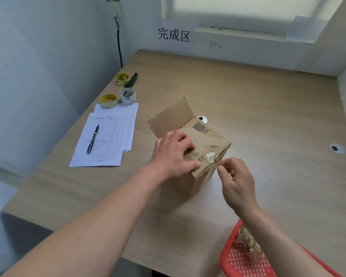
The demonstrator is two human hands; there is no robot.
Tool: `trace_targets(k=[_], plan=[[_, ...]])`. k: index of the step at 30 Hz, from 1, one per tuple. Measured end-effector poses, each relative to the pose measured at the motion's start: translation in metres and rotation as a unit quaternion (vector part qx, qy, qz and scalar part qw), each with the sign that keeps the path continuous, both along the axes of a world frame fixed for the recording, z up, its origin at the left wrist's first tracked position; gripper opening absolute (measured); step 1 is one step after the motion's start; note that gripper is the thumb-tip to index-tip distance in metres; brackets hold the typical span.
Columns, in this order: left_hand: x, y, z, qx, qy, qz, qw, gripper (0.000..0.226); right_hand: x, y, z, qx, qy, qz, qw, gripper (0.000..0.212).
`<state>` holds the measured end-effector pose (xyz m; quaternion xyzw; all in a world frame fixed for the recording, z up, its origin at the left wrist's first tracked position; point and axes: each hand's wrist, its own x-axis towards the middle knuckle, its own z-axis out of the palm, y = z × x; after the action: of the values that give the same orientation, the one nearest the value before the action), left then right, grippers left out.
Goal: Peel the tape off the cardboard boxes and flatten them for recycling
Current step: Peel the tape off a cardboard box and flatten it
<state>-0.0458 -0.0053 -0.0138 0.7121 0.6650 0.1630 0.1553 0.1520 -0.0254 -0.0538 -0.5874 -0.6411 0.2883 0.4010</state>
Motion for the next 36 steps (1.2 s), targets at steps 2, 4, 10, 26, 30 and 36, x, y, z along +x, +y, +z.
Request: trace_targets(k=[2,4,10,26,30,36], plan=[[0.0,-0.001,-0.001,0.001,0.0,-0.002,1.0,0.048,0.0,0.004,0.004,0.032,-0.027,-0.014,0.999,0.005],[0.0,-0.001,-0.001,0.003,-0.002,-0.002,1.0,0.048,-0.003,0.007,0.008,0.088,-0.082,-0.029,0.992,0.022],[-0.001,-0.002,0.0,0.005,0.001,-0.002,1.0,0.048,-0.007,0.033,0.028,0.096,-0.14,-0.006,0.985,0.027],[-0.002,-0.001,-0.004,0.016,-0.01,-0.002,1.0,0.048,-0.013,0.041,0.041,-0.006,-0.176,0.074,0.982,0.006],[-0.002,0.0,-0.005,0.025,-0.014,-0.004,1.0,0.047,-0.021,0.043,0.042,-0.018,-0.182,0.048,0.982,0.023],[-0.003,-0.001,-0.006,0.024,-0.014,-0.005,1.0,0.047,-0.021,0.048,0.037,-0.009,-0.159,0.043,0.986,0.022]])
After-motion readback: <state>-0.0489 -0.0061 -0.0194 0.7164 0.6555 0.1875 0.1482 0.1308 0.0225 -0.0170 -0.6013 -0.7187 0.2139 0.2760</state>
